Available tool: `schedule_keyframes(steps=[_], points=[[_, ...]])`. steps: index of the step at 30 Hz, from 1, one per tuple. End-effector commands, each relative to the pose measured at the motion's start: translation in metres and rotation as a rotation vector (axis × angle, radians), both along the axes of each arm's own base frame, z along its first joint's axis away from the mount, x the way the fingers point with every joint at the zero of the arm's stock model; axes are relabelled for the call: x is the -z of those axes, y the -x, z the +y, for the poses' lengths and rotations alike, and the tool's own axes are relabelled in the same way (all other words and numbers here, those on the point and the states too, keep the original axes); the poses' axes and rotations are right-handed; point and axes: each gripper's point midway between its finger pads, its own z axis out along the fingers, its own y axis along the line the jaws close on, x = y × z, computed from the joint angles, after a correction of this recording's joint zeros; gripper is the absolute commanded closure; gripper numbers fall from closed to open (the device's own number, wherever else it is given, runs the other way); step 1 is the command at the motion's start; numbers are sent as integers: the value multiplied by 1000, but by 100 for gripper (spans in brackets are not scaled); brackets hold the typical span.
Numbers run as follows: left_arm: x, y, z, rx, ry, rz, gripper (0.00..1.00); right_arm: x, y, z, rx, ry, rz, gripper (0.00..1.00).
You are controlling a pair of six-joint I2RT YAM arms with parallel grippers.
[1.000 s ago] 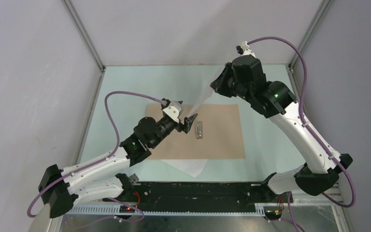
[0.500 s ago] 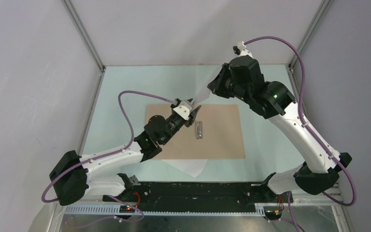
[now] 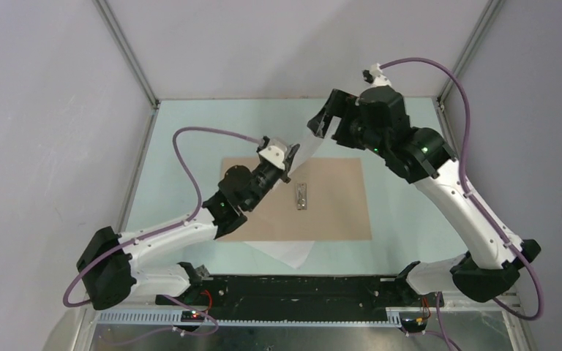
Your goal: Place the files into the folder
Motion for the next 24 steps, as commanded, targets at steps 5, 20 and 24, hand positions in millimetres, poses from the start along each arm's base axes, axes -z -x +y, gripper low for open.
schedule_keyframes(steps=[5,20,24], points=[[-46,-1,14,188,95,310,100,-44,-15,-75,-74,-237,-382,0],[-116,61,19,556,116,493,100,-35,-5,-66,-653,-454,-707,0],[-140,75,27,595,143,458,100,-25,-11,-61,-725,-535,-709,0]])
